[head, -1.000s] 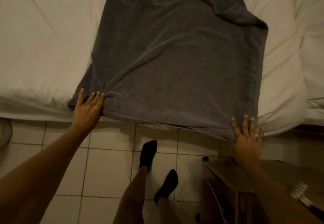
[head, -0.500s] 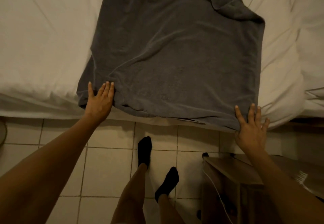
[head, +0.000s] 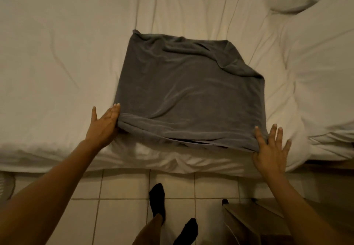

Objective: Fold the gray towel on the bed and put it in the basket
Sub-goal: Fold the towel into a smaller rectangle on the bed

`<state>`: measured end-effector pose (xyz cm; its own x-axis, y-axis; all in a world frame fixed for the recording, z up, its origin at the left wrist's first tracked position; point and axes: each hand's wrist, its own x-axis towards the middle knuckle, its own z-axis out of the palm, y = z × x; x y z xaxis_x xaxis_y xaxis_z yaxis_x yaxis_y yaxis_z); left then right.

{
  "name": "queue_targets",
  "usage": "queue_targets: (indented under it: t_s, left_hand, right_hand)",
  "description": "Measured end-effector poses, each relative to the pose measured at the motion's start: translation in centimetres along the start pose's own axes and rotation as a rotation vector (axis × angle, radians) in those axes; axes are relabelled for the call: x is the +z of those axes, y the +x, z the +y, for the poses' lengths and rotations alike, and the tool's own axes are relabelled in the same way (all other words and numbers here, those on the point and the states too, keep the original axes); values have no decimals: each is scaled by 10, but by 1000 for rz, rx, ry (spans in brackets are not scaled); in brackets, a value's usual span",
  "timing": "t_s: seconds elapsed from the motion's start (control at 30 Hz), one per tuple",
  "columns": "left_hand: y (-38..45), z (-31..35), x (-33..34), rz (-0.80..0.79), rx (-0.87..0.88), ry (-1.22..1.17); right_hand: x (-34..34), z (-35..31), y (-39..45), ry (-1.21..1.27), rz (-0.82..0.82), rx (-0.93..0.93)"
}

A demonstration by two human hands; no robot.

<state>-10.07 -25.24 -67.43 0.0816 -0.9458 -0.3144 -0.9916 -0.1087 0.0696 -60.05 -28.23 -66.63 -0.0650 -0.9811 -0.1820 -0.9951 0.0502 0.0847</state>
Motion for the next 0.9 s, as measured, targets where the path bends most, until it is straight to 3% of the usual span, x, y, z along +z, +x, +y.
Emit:
queue_targets:
  t_s: [0.3, 0.73, 0.9]
  left_hand:
    - [120, 13, -80, 111, 15, 51]
    - [289, 30, -90, 97, -184, 230]
    - [348, 25, -105, 147, -160, 342]
  right_hand:
    - [-47, -16, 112, -20, 53, 75]
    - [-45, -36, 299, -118, 106, 14]
    - [-56, -44, 370, -168, 180, -17]
